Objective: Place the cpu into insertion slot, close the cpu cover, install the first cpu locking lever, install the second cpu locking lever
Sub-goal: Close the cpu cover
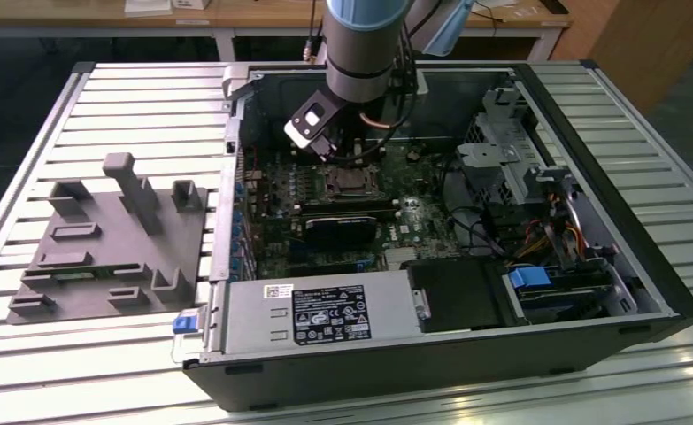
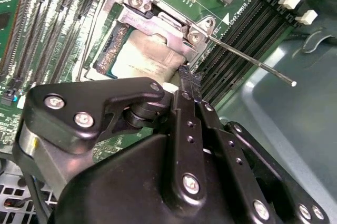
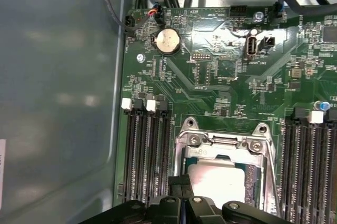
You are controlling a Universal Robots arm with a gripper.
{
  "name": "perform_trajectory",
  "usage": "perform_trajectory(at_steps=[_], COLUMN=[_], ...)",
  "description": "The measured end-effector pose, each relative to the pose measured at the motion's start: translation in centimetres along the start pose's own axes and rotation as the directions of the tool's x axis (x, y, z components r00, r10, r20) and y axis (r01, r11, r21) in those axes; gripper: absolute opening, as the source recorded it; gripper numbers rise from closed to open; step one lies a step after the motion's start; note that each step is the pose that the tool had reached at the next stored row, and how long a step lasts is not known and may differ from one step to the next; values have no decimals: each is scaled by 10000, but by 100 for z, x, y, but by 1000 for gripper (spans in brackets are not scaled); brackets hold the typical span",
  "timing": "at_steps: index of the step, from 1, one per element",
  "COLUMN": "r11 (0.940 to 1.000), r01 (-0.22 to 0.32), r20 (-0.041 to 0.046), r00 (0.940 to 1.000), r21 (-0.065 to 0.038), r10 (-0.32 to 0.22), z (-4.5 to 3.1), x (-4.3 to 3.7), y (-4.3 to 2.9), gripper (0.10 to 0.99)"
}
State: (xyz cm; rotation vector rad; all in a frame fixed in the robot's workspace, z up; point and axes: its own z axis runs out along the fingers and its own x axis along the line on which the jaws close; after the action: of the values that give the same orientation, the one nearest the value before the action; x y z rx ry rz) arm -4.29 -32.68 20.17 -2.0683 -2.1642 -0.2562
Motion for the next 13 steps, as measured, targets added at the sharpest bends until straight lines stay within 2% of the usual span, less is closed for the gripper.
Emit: perform_trajectory(at_steps=[3, 6, 13], r11=[10000, 10000, 10000], r01=[6, 16, 22], r20=[-85, -129, -136], r00=[10000, 9999, 9999], r21=[-4, -2, 0], r10=[-6, -16, -22], z=[11, 19, 31], x=[-2, -4, -7], y=[0, -1, -1], gripper=[106, 106, 106])
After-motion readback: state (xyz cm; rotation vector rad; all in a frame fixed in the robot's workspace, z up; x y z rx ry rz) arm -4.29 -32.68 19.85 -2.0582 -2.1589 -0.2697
